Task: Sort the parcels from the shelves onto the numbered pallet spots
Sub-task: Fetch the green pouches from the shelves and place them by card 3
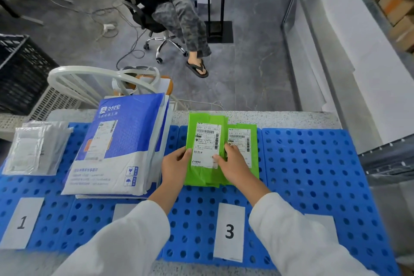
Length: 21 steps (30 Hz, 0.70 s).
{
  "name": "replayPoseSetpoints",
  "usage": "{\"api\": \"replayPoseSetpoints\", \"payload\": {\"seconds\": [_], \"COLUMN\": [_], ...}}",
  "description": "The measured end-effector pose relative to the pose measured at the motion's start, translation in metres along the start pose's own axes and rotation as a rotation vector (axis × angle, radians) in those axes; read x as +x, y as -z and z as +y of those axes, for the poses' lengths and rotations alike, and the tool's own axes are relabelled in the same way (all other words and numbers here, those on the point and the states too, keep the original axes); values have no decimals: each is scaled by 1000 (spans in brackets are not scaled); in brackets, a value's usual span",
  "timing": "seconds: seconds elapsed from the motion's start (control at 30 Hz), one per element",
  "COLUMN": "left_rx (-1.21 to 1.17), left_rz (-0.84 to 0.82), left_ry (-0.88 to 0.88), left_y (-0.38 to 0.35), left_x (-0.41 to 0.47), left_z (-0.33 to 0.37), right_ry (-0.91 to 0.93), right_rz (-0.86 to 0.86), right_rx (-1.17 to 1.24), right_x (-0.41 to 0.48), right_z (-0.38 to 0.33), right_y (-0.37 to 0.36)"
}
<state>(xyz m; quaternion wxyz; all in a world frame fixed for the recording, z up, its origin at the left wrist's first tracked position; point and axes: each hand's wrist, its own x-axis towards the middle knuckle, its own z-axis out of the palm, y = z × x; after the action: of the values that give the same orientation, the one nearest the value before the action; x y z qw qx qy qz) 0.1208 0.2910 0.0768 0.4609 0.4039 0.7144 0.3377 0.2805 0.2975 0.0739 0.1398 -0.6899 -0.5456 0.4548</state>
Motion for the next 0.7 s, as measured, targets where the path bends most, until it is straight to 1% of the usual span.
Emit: {"api": "replayPoseSetpoints", "payload": {"seconds": [0.23, 0.47, 0.7], "left_rx": [2, -9, 75], "left_rz": [0, -95, -81], "left_ry": [34, 39, 48], "left_y": [1, -1, 13], "left_x": [5, 8, 2], "left_z": [-12, -15, -4], "right_ry": [-30, -15, 8], "right_rz": [26, 89, 76], "right_rx": [-7, -36, -30], "right_x": [3, 7, -5], "right_z": [2, 9, 5], "right_y": [-17, -21, -10]}}
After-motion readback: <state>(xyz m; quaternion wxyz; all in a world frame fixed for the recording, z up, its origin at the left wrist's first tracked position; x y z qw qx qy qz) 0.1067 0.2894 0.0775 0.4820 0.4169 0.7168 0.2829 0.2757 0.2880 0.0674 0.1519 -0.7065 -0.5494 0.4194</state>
